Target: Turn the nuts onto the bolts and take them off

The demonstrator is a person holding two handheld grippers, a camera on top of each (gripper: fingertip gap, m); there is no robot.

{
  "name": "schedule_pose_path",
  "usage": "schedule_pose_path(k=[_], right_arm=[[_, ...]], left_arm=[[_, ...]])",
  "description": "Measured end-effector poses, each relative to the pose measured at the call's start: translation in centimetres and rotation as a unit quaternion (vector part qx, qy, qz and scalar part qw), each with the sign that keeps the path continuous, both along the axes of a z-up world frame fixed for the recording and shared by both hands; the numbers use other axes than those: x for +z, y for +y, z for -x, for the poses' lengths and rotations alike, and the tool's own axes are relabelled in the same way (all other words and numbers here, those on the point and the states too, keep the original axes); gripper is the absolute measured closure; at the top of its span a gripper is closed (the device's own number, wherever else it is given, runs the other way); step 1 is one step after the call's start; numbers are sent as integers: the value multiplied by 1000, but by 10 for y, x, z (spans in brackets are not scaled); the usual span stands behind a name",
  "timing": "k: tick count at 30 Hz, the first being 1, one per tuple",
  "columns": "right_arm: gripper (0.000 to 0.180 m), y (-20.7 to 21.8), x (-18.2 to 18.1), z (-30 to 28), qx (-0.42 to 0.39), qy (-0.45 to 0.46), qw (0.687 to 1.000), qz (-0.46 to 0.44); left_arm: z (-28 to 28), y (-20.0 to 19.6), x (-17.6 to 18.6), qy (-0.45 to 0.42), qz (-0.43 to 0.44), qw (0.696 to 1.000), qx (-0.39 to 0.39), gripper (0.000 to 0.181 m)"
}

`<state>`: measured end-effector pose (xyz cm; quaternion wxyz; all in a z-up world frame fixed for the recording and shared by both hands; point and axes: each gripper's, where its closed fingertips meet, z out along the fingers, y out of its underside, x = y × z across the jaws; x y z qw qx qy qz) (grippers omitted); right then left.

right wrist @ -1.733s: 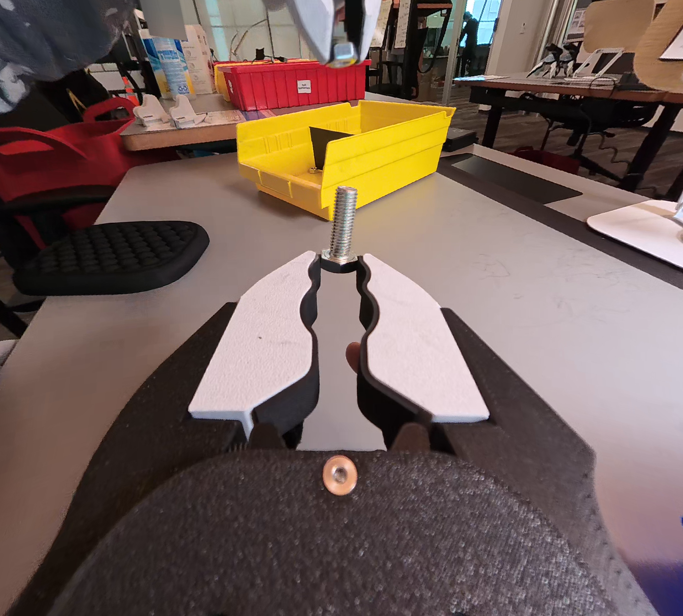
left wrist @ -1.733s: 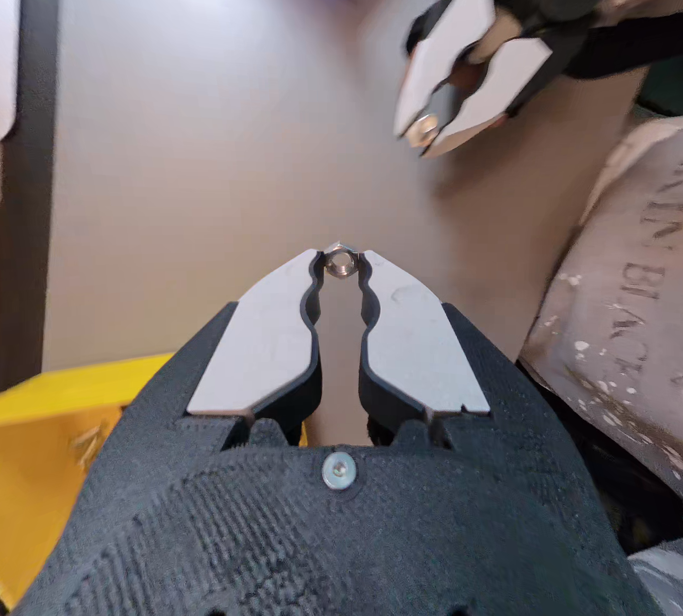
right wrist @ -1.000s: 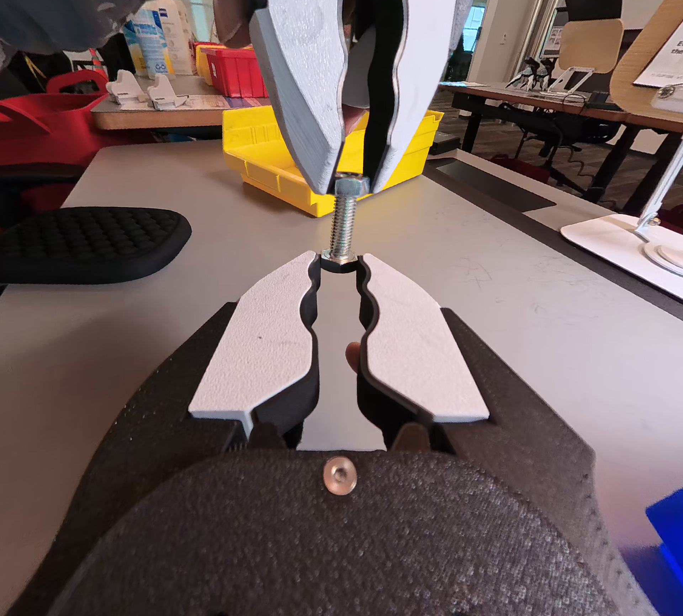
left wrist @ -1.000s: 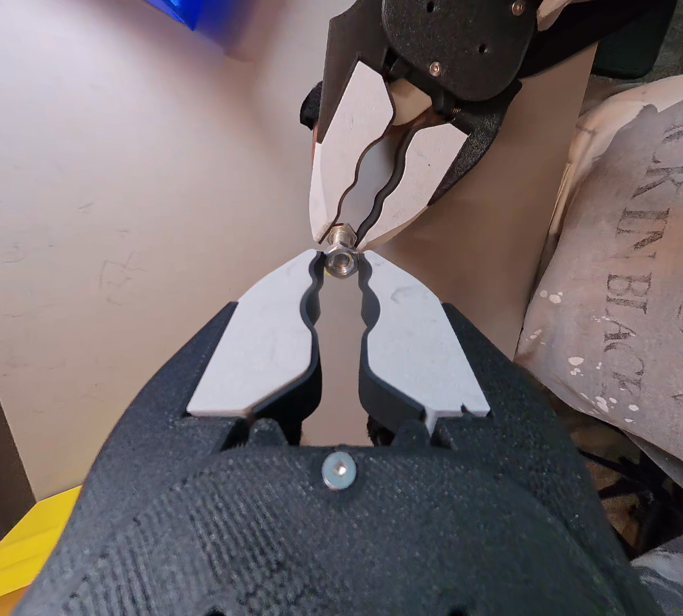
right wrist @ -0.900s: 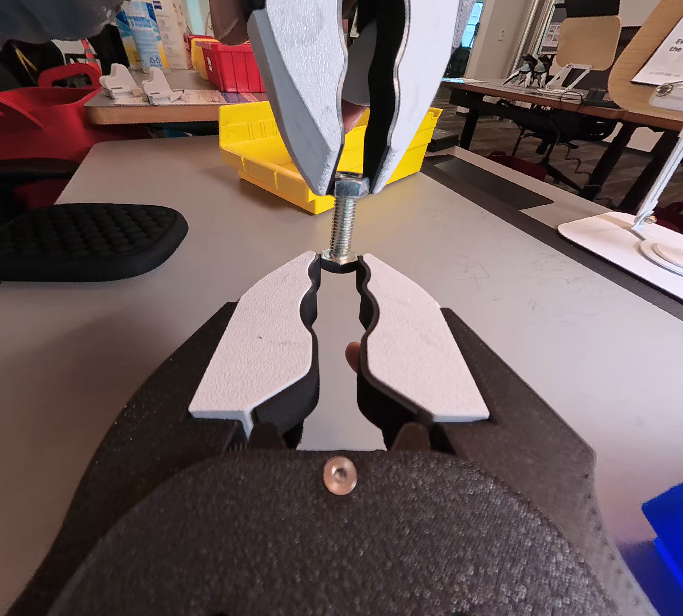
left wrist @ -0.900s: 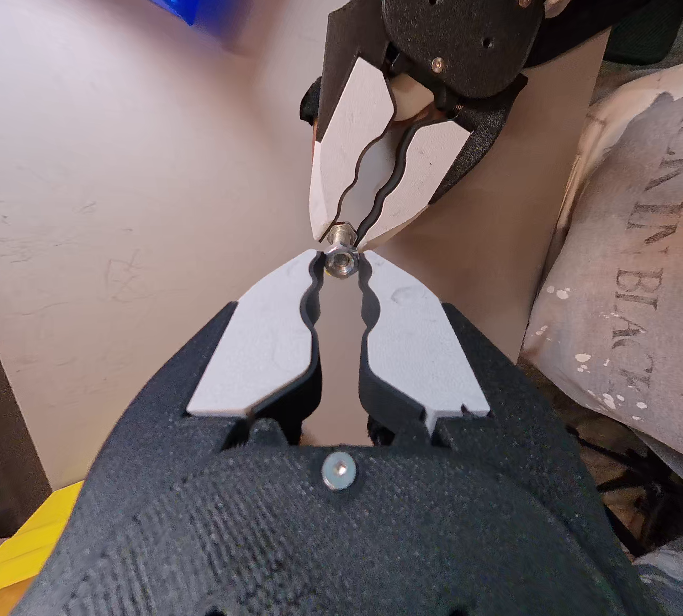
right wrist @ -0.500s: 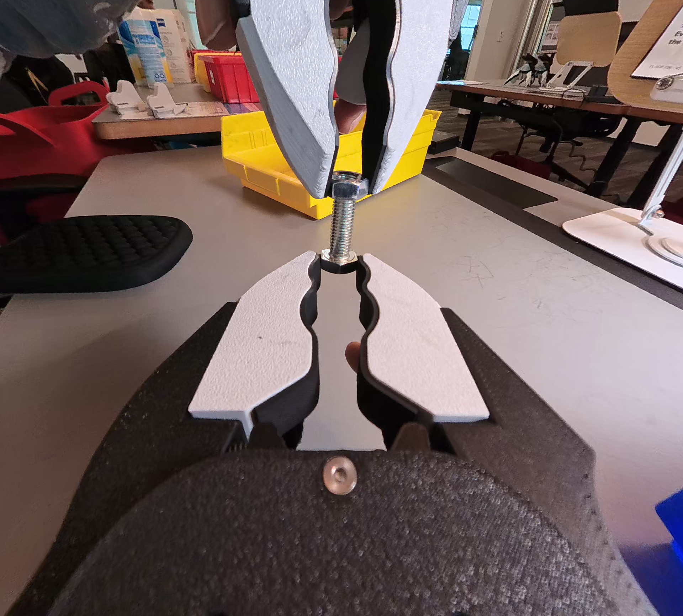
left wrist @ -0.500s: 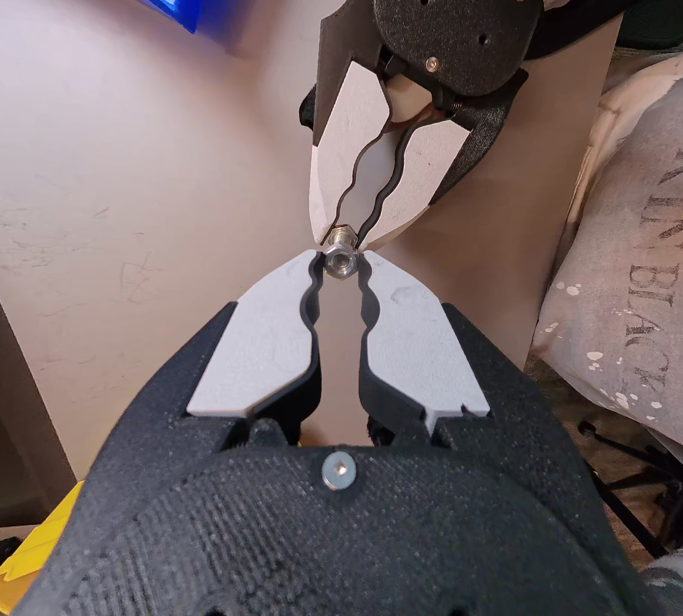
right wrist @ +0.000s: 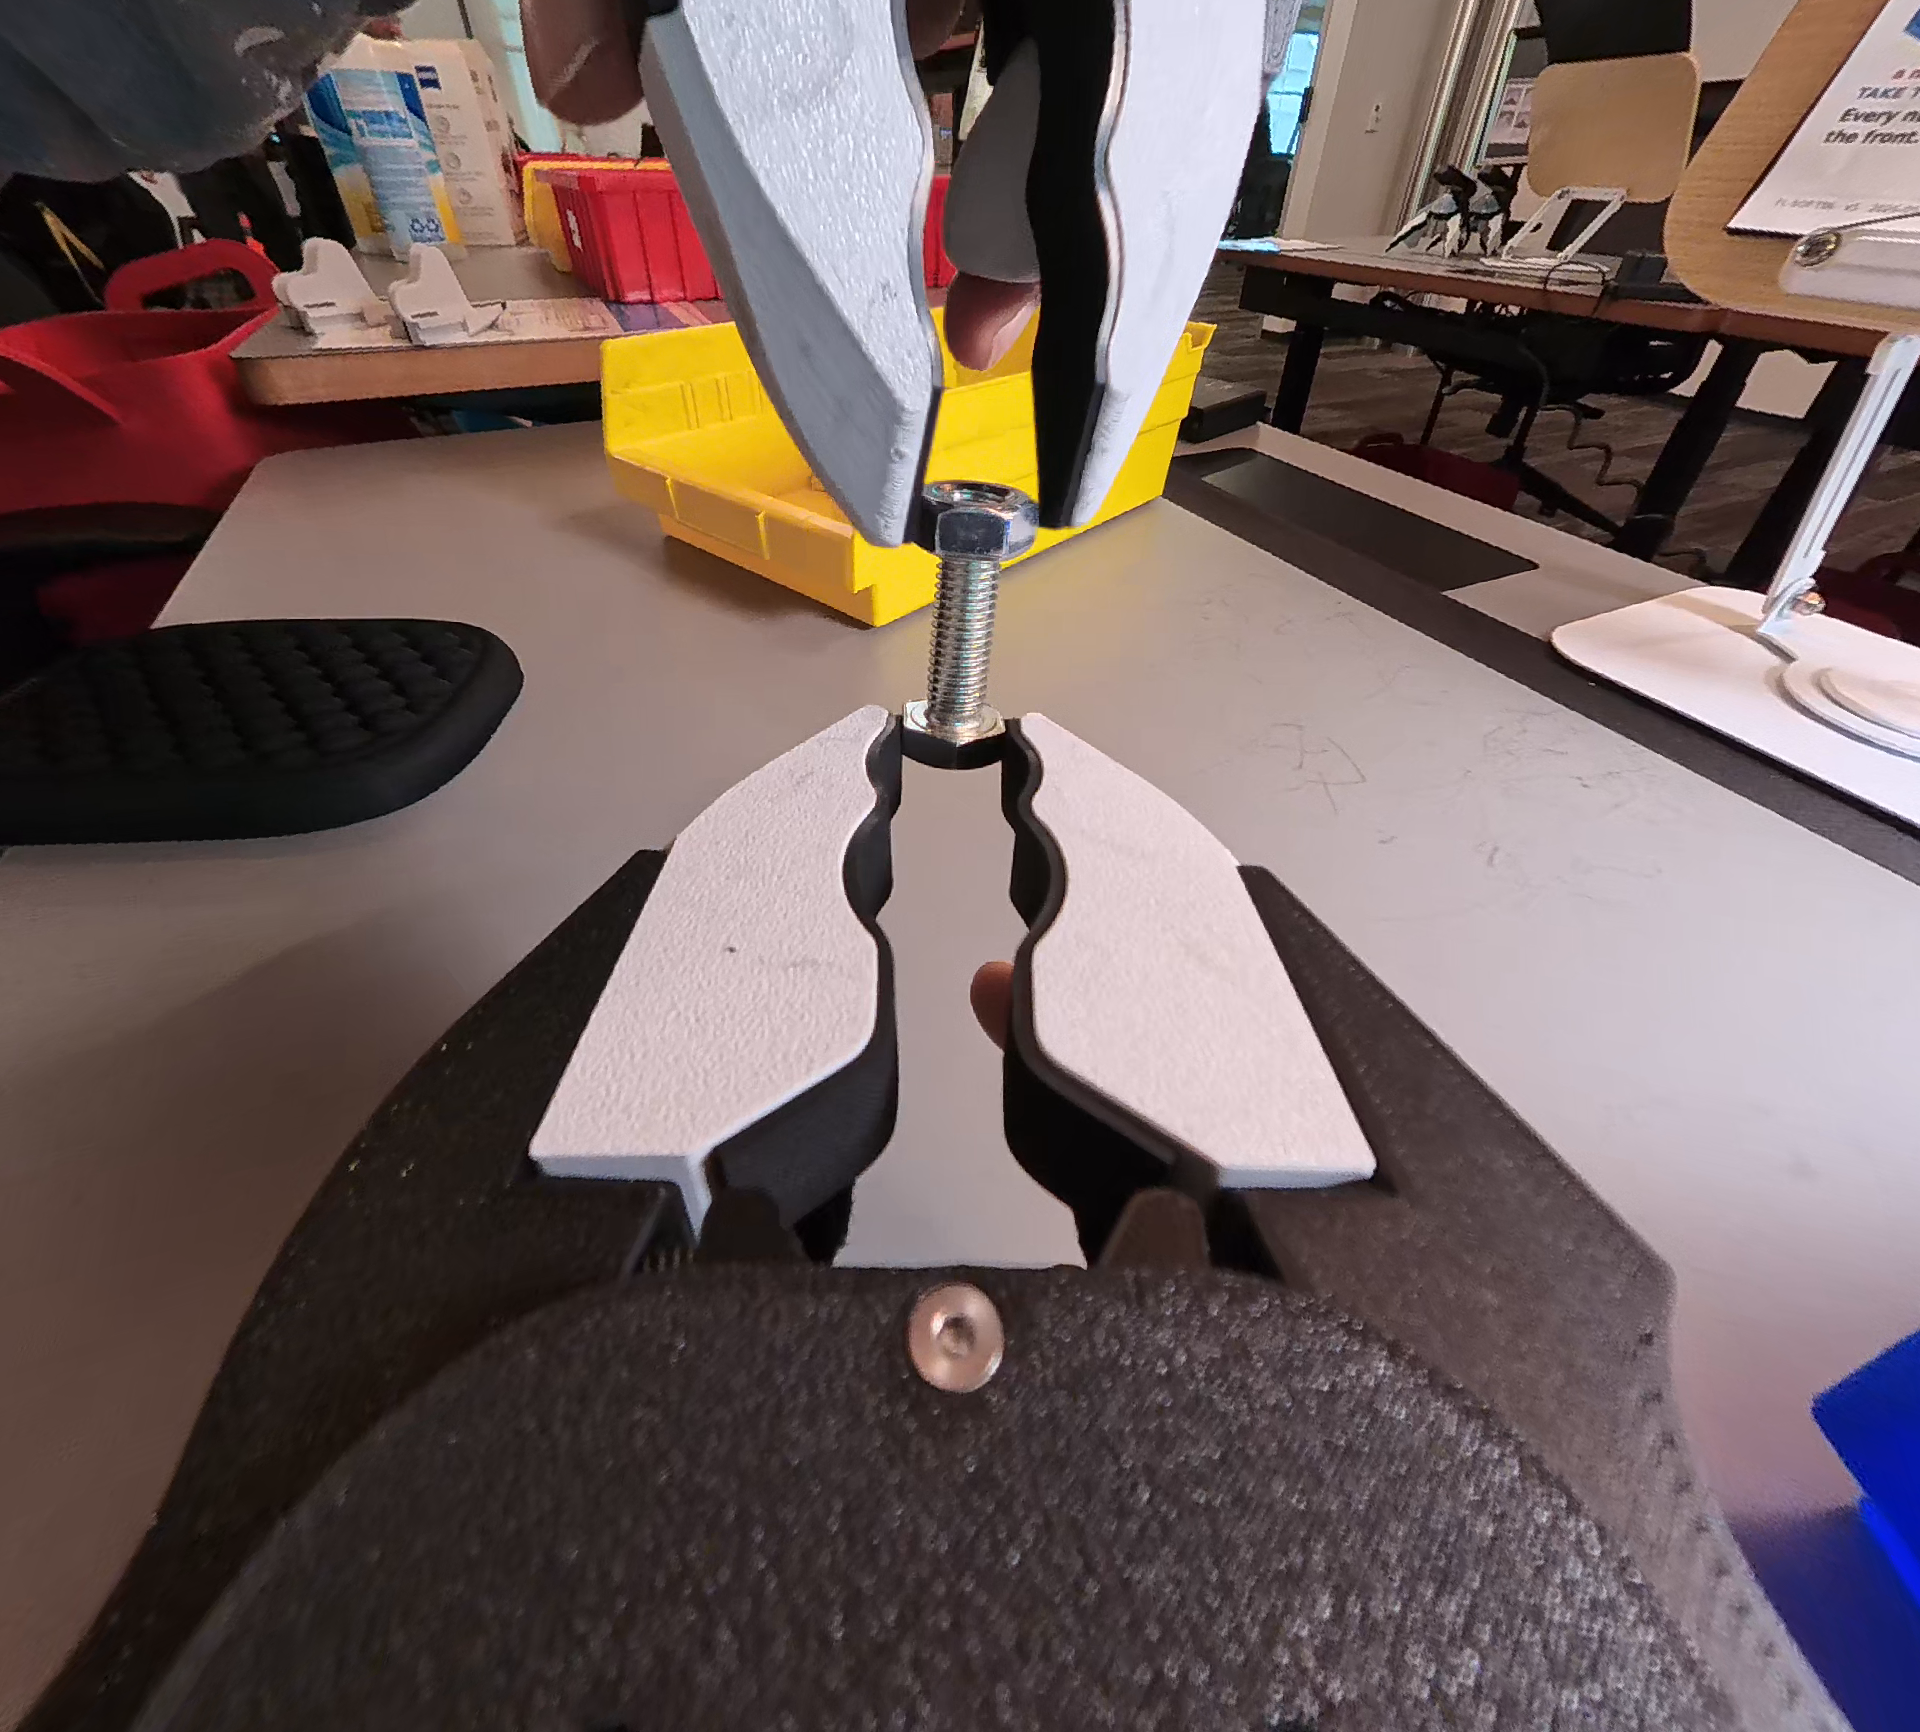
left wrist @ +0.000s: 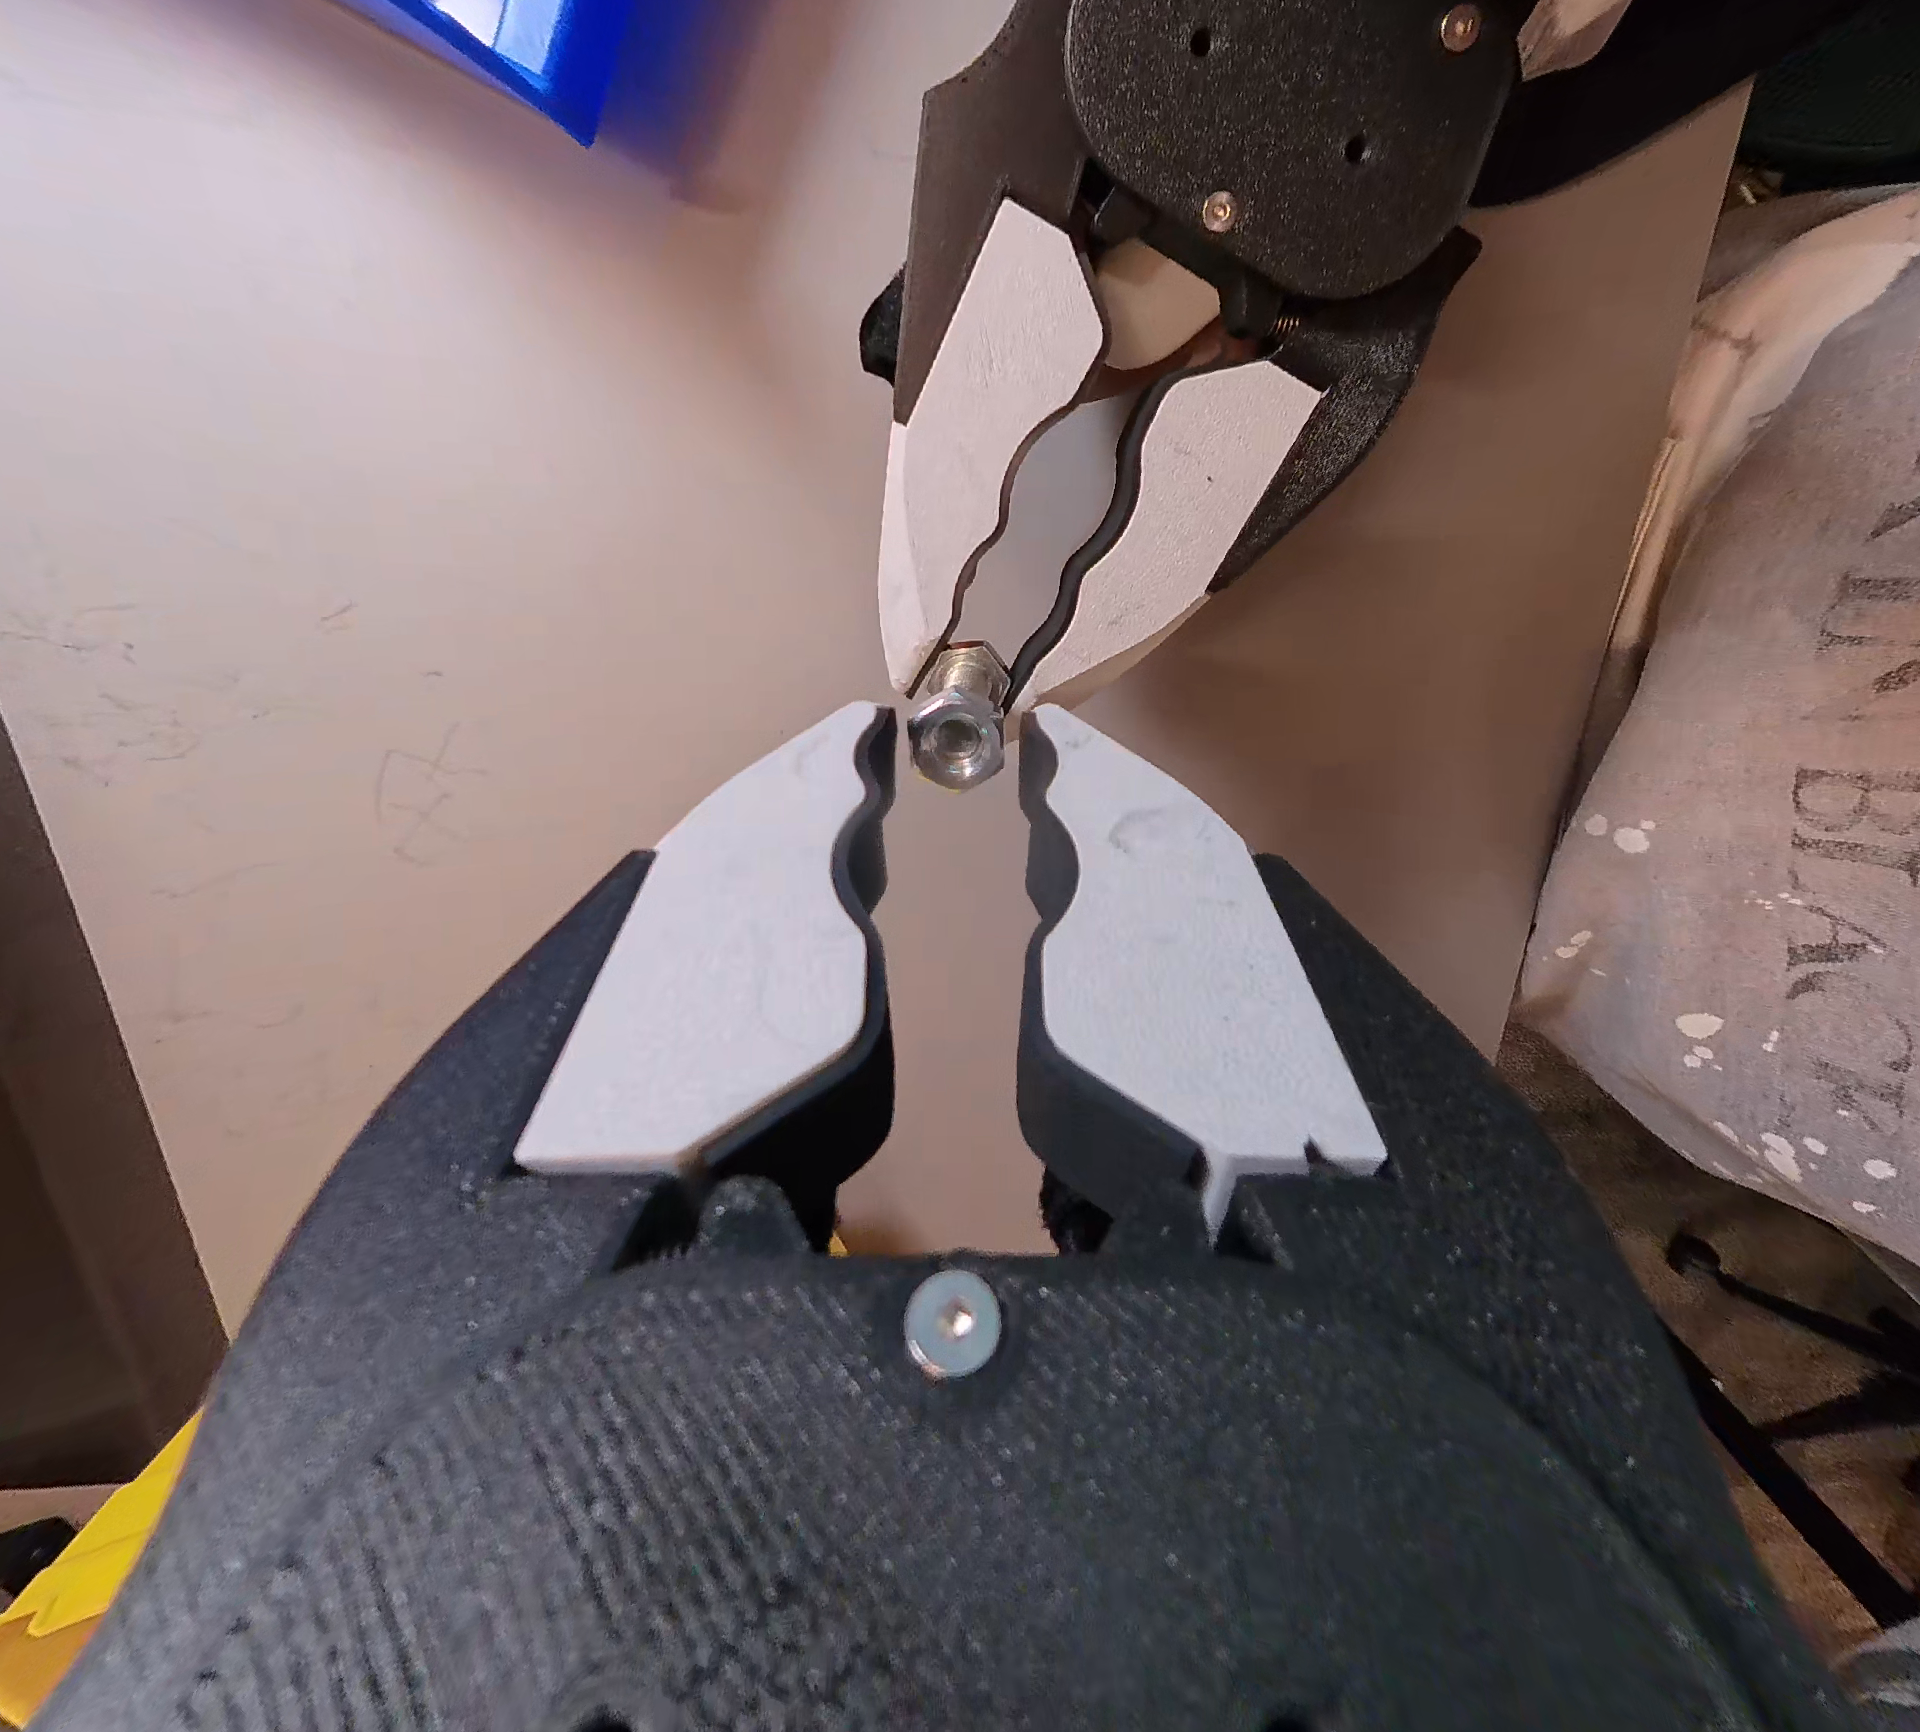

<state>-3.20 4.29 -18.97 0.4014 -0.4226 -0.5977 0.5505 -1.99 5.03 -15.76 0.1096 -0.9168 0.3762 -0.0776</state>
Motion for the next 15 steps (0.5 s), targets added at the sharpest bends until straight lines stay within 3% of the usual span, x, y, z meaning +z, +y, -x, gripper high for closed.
schedule_pose_path(k=[1,10,15], right_arm=[[162,0,0,0,-1,1,1000,0],[162,3,5,-1,-7,13,1000,2],[162,9,8,-1,-20,21,1000,5]], left_arm=[[0,0,1,-3,-3,1000,1,156],[1,2,30,-106,-104,989,21,151],[8,3,40,-229,-233,943,66,152]])
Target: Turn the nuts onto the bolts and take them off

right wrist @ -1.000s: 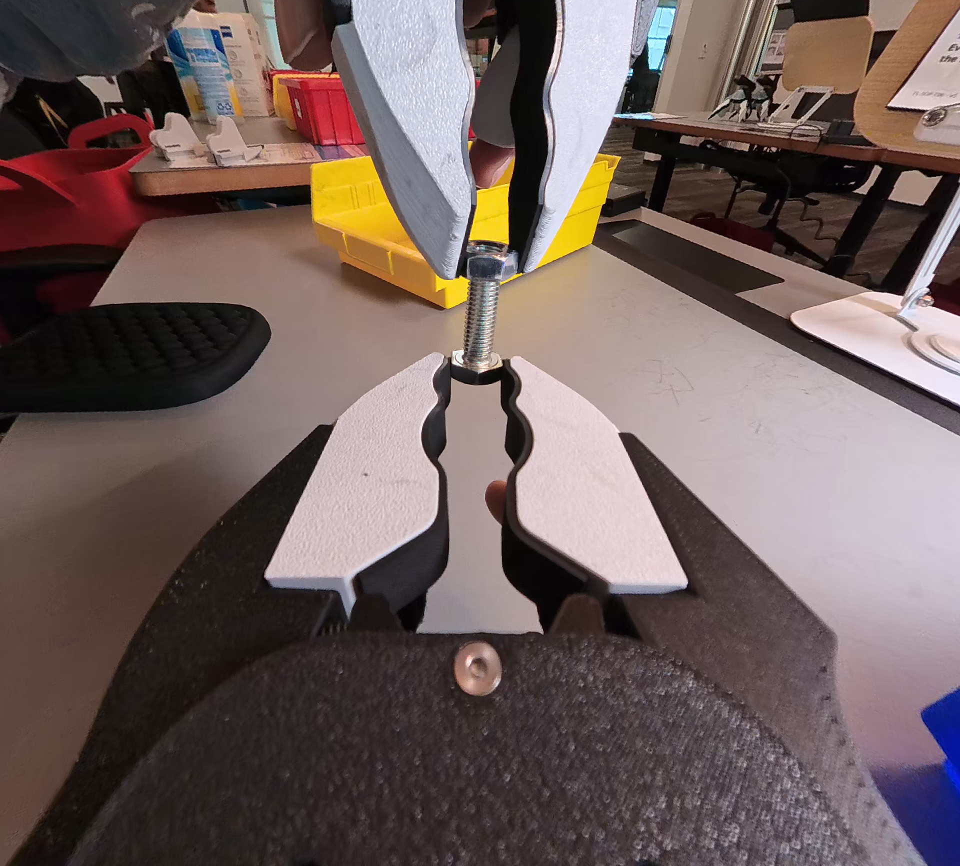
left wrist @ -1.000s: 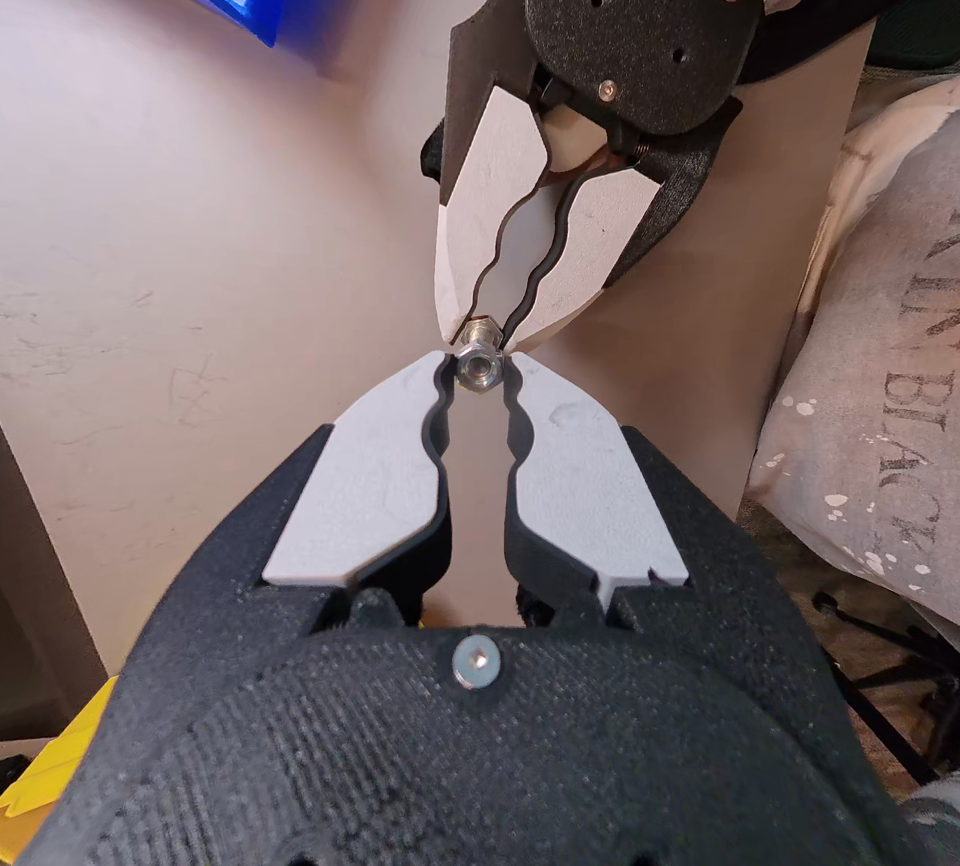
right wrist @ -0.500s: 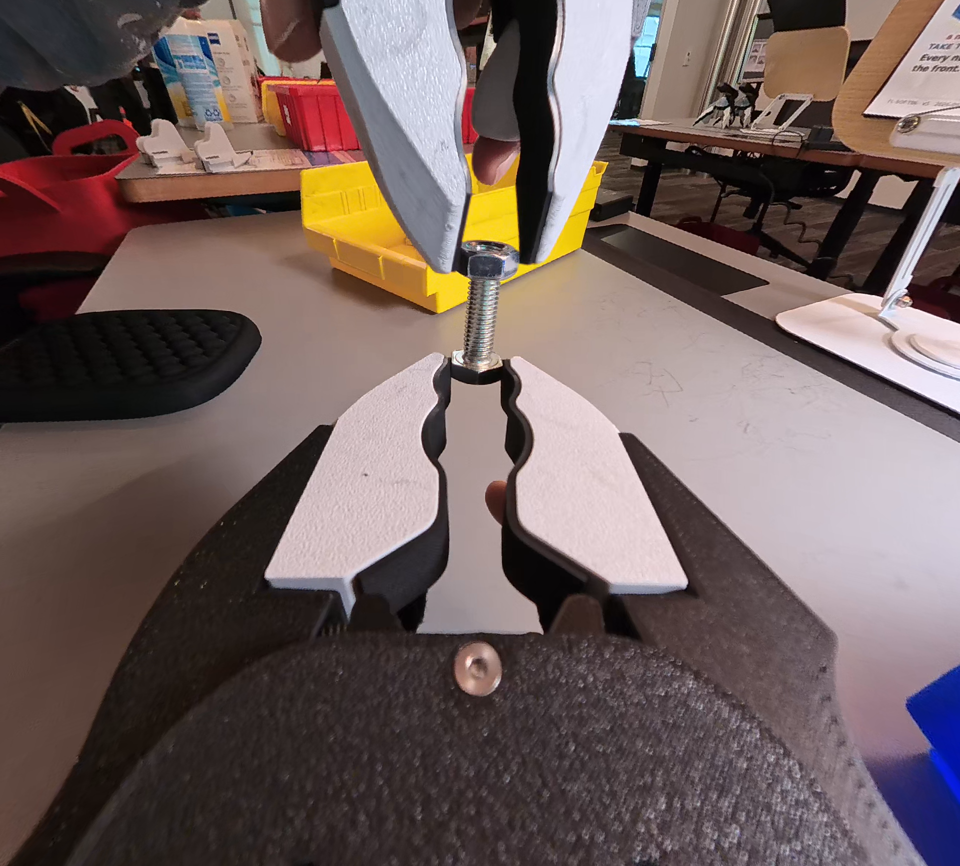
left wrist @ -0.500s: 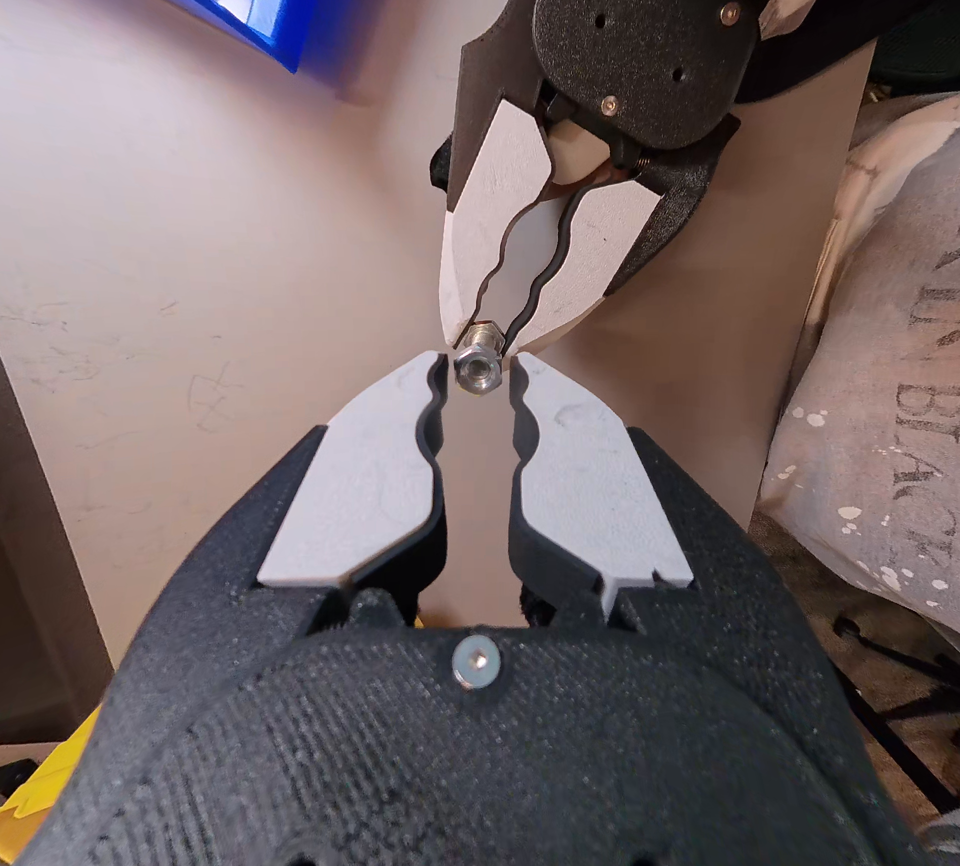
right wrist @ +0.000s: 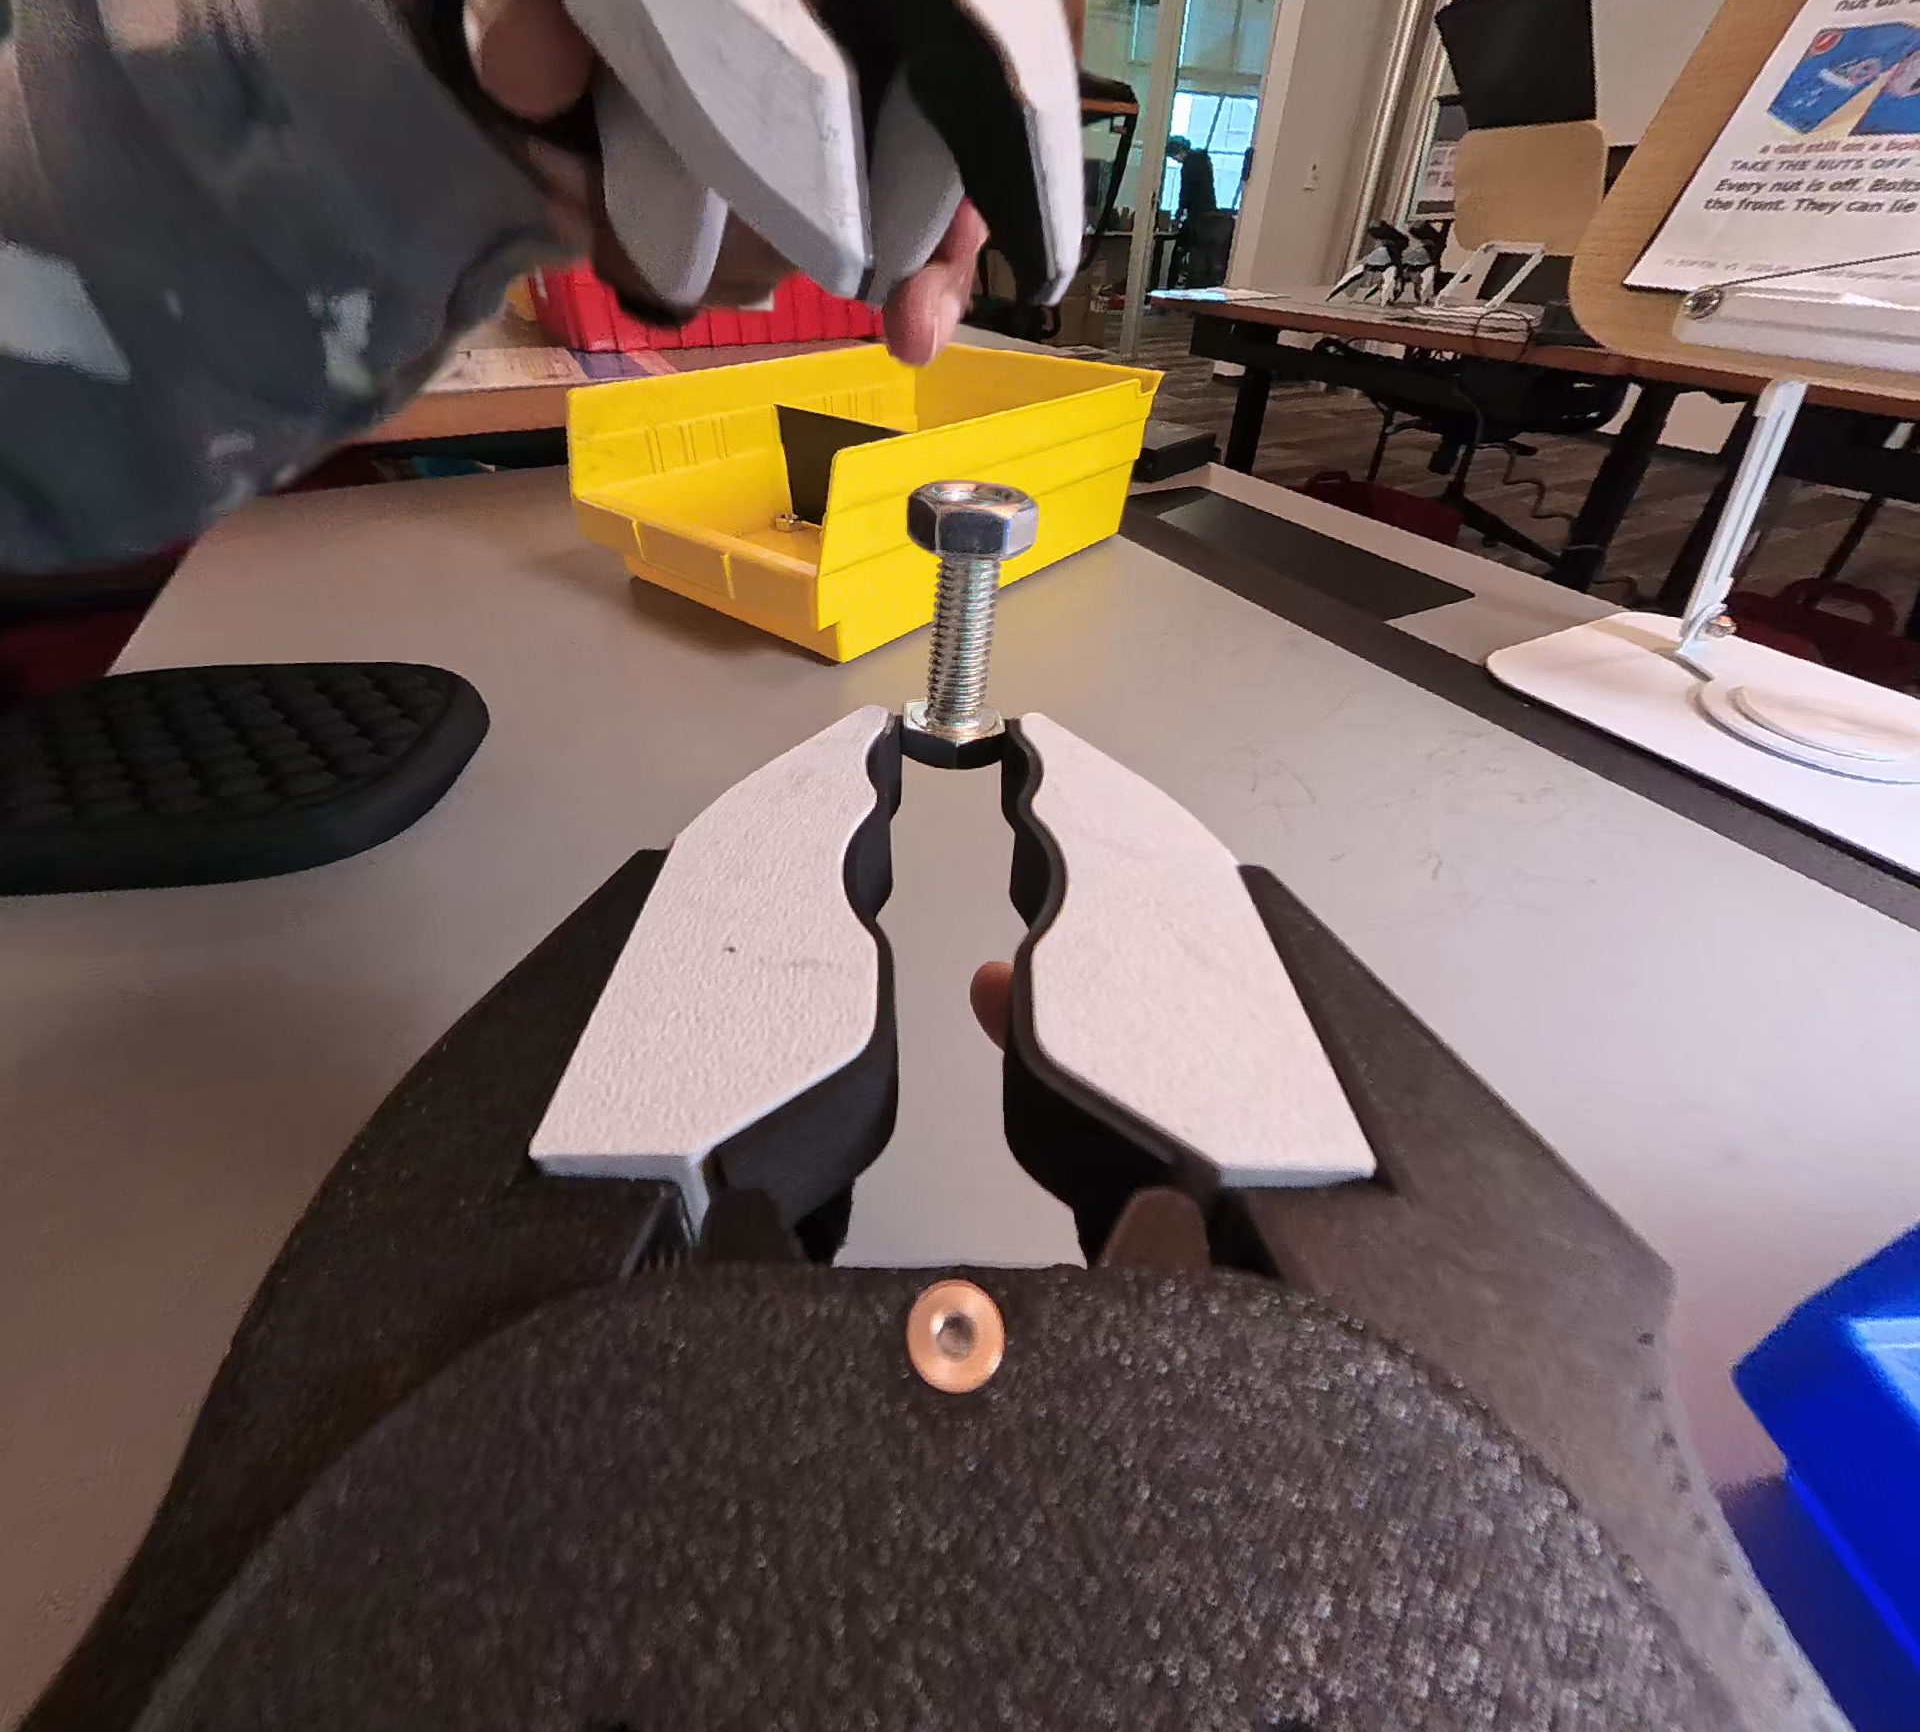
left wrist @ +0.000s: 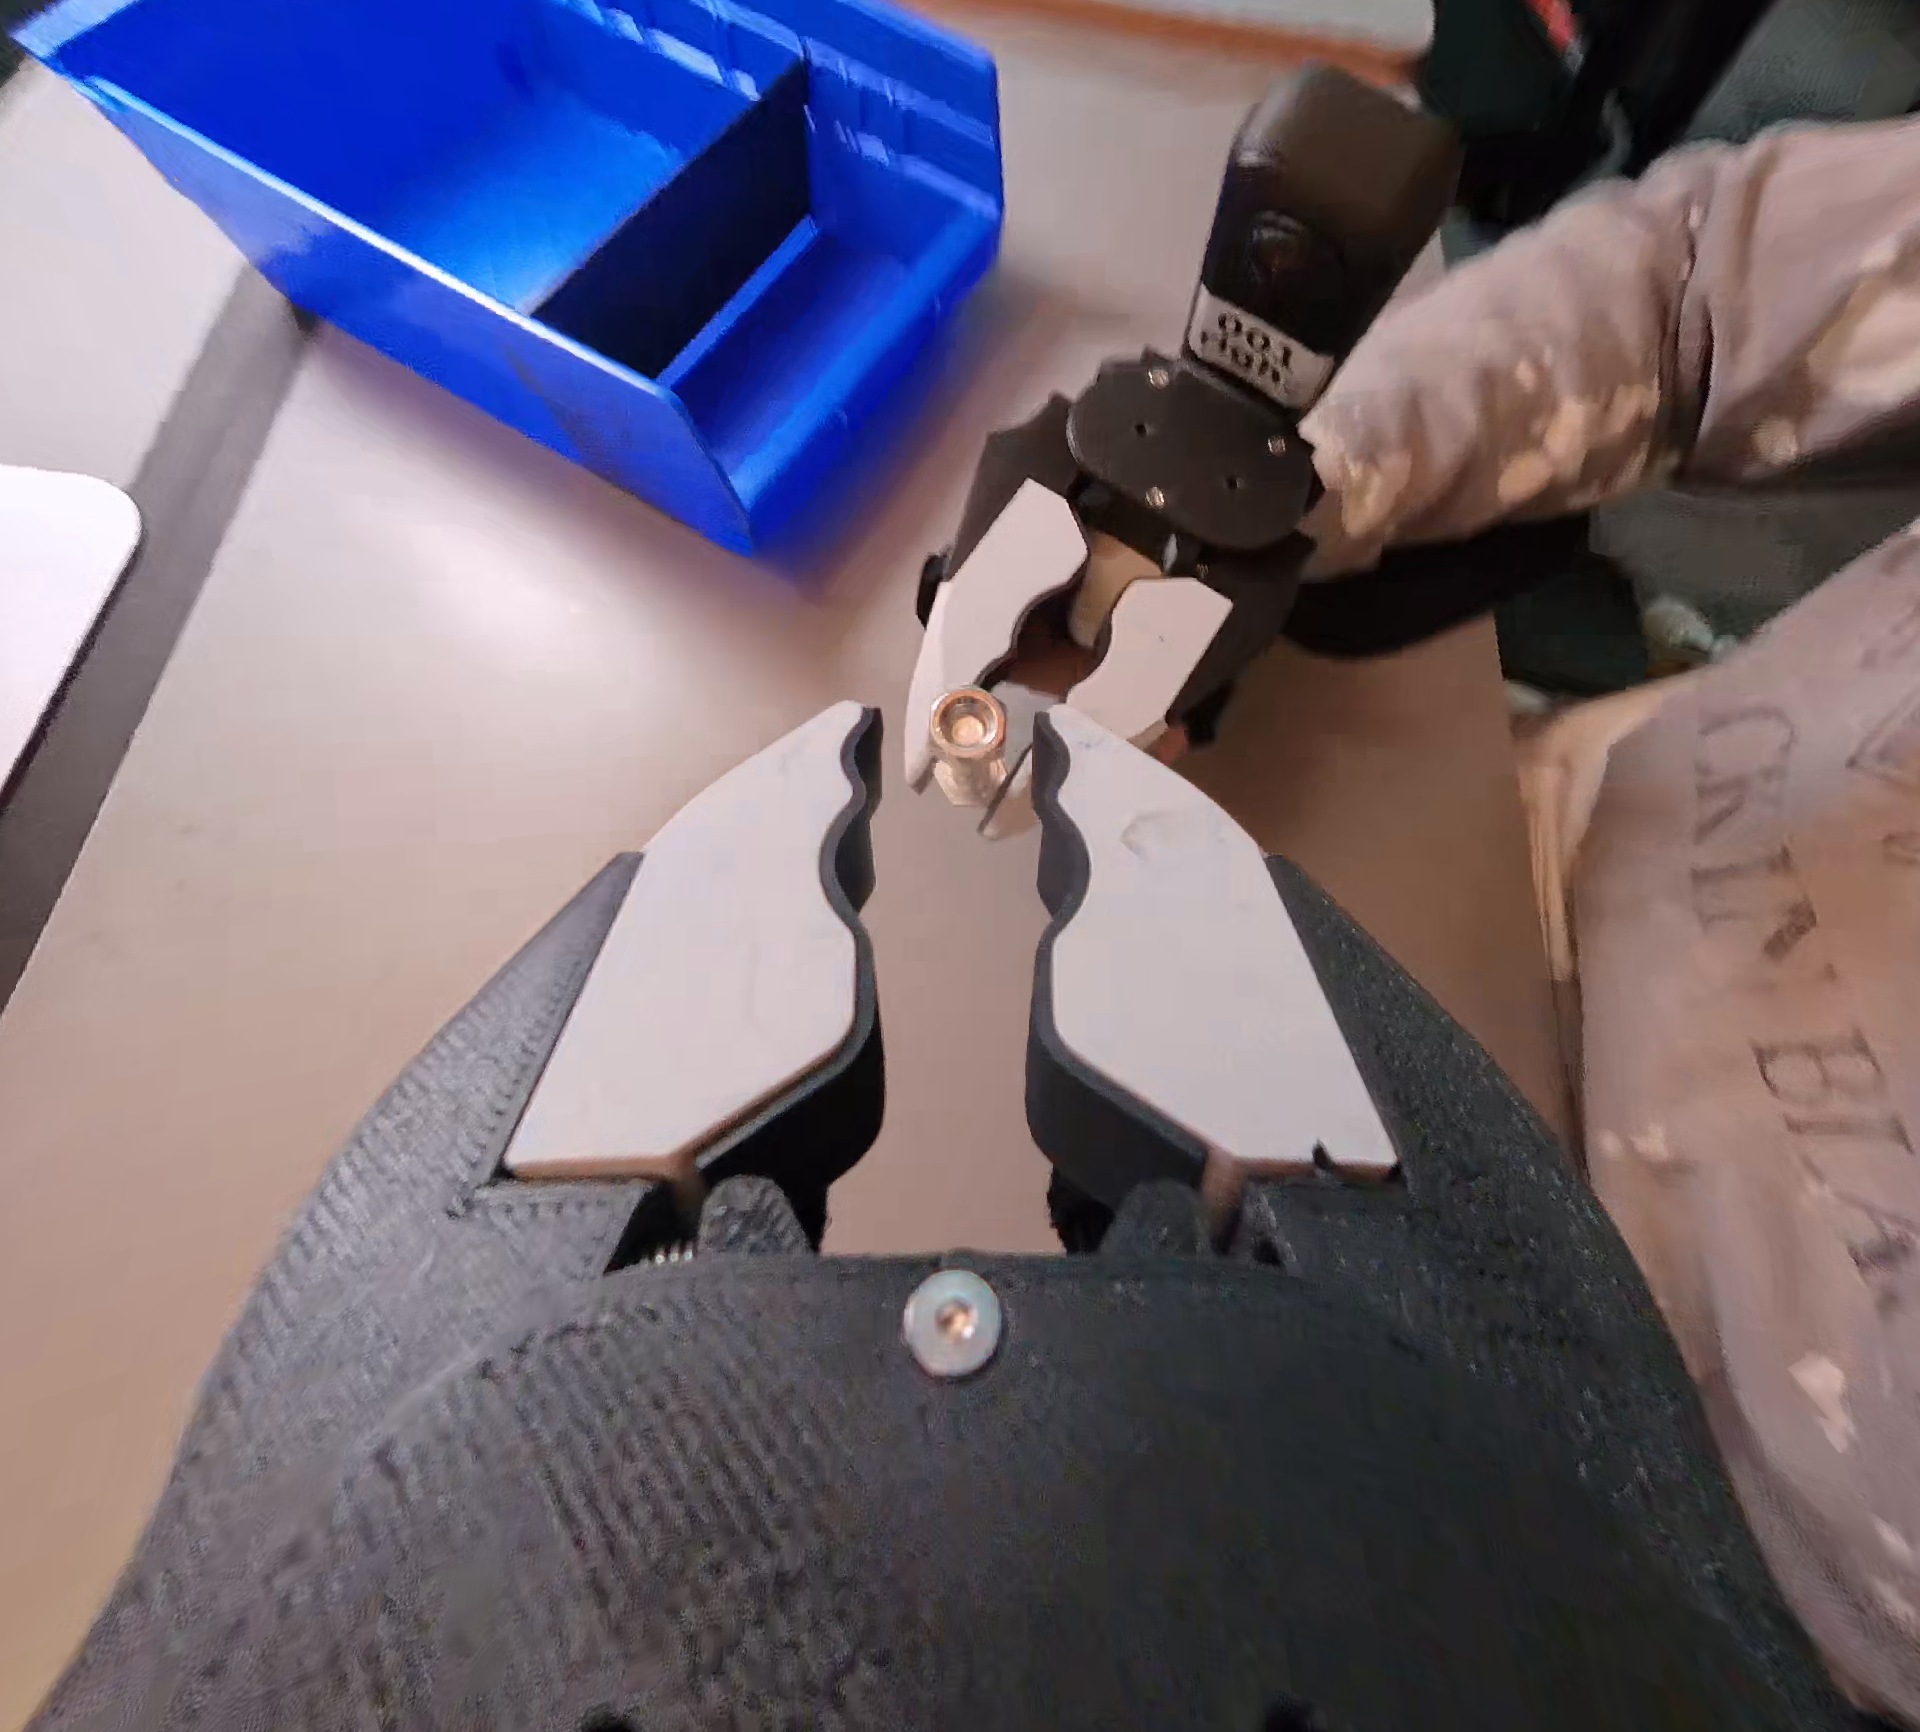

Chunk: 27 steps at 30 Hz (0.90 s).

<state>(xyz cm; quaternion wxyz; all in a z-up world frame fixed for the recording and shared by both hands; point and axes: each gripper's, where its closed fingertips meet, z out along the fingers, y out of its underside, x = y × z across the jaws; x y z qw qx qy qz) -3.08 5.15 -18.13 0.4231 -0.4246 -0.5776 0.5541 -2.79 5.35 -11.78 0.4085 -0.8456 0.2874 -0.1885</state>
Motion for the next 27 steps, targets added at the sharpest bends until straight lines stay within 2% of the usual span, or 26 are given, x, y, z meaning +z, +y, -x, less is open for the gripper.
schedule_pose_path(k=[3,8,27], right_arm=[[162,5,2,0,-11,4,1000,2],[162,13,5,2,-31,9,999,6],[162,9,11,3,-27,33,999,8]], left_arm=[[0,4,-3,-74,-85,993,40,154],[-7,10,-8,-142,-155,976,60,153],[-4,11,-11,-194,-181,963,46,154]])
